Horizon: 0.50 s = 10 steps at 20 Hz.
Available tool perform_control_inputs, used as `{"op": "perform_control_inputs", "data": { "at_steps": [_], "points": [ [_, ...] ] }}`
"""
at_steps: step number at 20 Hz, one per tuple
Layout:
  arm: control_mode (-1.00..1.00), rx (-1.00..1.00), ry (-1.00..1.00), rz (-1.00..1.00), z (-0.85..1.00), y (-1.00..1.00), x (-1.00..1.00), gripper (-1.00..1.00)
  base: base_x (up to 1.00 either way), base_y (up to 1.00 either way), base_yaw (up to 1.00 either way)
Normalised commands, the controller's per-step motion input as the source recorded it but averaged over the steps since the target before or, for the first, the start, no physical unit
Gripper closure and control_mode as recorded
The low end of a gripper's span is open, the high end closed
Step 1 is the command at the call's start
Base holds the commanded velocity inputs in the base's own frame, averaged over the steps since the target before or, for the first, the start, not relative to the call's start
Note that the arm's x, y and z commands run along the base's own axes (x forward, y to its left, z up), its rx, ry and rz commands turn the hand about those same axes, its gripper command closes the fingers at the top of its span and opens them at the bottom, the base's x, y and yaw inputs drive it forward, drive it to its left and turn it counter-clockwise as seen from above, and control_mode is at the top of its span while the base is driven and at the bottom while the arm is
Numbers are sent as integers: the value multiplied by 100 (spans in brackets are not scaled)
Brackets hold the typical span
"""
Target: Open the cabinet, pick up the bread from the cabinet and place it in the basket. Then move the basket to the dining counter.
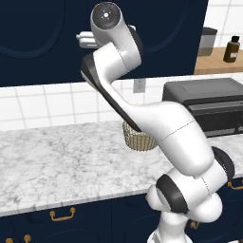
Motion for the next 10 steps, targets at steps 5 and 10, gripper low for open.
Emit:
{"op": "perform_control_inputs", "data": {
  "at_steps": [5, 10],
  "points": [
    [-100, 2, -1, 0, -2, 6, 62, -100, 0, 0, 0],
    [-100, 7, -9, 0, -5, 12, 31, -100, 0, 0, 0]
  ]
}}
